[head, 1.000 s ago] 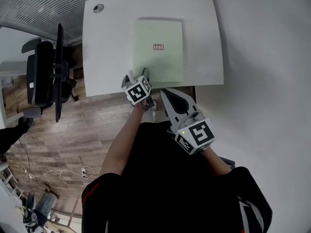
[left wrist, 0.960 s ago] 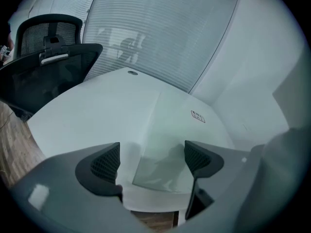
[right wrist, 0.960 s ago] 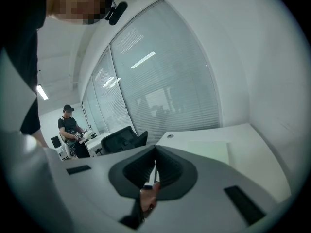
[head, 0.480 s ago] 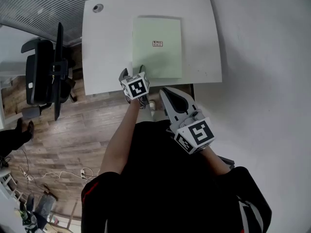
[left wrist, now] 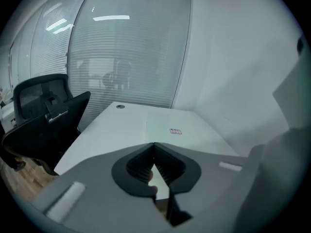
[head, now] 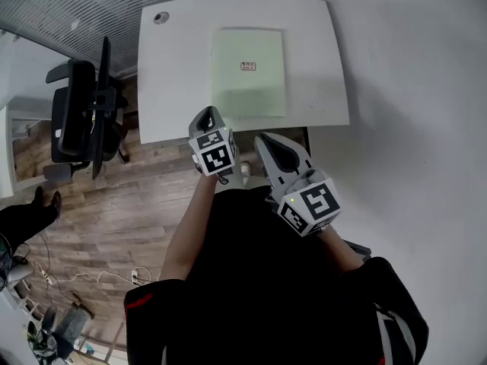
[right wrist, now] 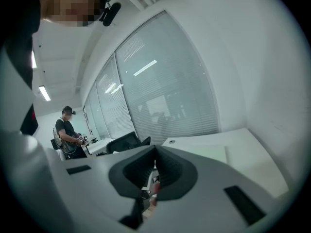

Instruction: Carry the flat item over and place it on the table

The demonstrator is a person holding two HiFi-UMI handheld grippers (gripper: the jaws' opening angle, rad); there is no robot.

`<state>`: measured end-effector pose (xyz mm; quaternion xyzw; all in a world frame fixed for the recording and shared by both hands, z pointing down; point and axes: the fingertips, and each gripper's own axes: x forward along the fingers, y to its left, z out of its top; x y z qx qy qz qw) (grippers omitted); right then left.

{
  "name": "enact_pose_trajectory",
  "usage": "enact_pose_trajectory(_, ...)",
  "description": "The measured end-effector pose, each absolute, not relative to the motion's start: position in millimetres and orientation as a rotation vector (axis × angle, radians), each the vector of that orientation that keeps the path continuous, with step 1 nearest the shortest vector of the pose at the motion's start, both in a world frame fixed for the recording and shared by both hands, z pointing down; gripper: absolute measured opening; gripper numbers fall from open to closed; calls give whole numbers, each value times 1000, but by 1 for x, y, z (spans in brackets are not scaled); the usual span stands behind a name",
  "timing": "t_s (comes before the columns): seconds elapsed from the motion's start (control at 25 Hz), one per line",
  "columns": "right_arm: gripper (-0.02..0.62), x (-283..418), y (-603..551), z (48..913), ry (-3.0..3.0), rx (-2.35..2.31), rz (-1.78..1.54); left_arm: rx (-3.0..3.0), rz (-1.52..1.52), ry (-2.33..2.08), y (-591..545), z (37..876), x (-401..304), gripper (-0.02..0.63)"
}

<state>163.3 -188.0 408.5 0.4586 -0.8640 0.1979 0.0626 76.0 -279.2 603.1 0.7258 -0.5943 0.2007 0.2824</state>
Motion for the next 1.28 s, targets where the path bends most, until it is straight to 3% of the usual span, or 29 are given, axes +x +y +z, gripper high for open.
enact_pose_trajectory(0.76, 1, 182, -135, 371, -2722, 1447, 480, 2360, 92, -1540, -179, 417, 98, 5)
enact_pose_trajectory(1.28, 0, 174, -118, 345, -2860, 1395, 440, 2425, 2, -1420, -124, 392, 110, 5)
